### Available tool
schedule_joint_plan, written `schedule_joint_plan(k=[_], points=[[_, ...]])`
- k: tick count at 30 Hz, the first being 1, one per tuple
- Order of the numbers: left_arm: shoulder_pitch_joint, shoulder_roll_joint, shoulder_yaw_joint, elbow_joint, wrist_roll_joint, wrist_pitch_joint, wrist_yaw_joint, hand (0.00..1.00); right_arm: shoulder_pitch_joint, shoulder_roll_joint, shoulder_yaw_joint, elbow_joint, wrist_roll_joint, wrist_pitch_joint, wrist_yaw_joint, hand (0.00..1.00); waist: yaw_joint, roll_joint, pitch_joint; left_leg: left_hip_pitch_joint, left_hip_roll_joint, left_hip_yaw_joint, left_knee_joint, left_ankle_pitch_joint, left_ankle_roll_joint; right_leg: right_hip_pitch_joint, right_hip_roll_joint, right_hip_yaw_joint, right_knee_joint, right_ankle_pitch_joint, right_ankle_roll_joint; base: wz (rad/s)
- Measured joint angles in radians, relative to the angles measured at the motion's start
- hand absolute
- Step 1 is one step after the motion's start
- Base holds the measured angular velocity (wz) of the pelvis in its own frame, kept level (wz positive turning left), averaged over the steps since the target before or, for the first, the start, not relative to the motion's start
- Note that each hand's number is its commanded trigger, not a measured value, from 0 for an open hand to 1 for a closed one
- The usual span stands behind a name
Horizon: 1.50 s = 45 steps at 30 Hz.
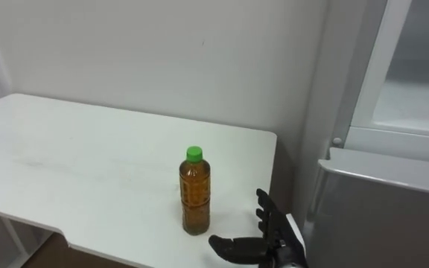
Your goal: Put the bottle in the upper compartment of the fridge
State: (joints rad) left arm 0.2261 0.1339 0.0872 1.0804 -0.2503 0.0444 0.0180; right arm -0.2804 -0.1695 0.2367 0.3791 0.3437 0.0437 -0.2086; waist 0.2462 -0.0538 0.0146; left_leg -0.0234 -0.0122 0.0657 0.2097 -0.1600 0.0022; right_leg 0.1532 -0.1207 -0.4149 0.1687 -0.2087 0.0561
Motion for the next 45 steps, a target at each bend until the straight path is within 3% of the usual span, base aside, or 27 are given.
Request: schedule_joint_plan(k=[8,16,21,24,31,45], points=[[0.026,0.001,0.001,0.001,0.007,0.004,0.0,0.0,0.0,0.002,0.0,0.0,-0.04,0.0,-0.009,0.0,0.01,-0.003,-0.0016,-0.019,-0.003,-0.029,0.022,0.0,0.0,0.005,0.001,-0.039,0.0,0.0,0.0,0.12],[0.07,0.006,0.001,0.001,0.012,0.041,-0.021,0.0,-0.03,0.002,0.006,0.032,-0.03,0.0,-0.025,0.0,0.013,-0.002,0.0005,-0.035,-0.009,-0.062,0.036,0.002,0.0,0.006,0.001,-0.076,0.0,0.0,0.0,0.11],[0.07,0.014,0.001,0.001,0.028,0.041,-0.026,0.0,-0.059,-0.007,0.006,0.044,0.031,0.0,-0.074,0.0,0.037,-0.005,0.0021,-0.048,-0.011,-0.07,0.044,0.003,0.001,0.006,0.001,-0.078,0.0,-0.001,0.001,0.04],[0.07,0.015,0.001,0.001,0.029,0.042,-0.021,0.0,-0.102,-0.019,0.028,0.077,0.054,0.0,-0.089,0.0,0.048,-0.013,0.0071,-0.053,-0.013,-0.075,0.045,0.006,0.002,0.003,0.0,-0.079,0.0,-0.001,0.001,0.04],[0.072,0.032,-0.014,-0.001,0.028,0.067,0.002,0.0,-0.214,-0.028,0.054,0.147,0.082,0.0,-0.118,0.0,0.06,-0.027,0.0023,-0.074,-0.017,-0.09,0.056,0.007,0.002,-0.014,0.001,-0.085,0.0,0.0,0.002,0.05],[0.072,0.046,-0.031,-0.001,0.029,0.081,0.018,0.0,-0.244,-0.029,0.067,0.207,0.087,0.0,-0.119,0.0,0.065,-0.024,0.0027,-0.116,-0.019,-0.1,0.065,0.012,0.003,-0.038,0.002,-0.109,0.0,0.0,0.002,0.03]])
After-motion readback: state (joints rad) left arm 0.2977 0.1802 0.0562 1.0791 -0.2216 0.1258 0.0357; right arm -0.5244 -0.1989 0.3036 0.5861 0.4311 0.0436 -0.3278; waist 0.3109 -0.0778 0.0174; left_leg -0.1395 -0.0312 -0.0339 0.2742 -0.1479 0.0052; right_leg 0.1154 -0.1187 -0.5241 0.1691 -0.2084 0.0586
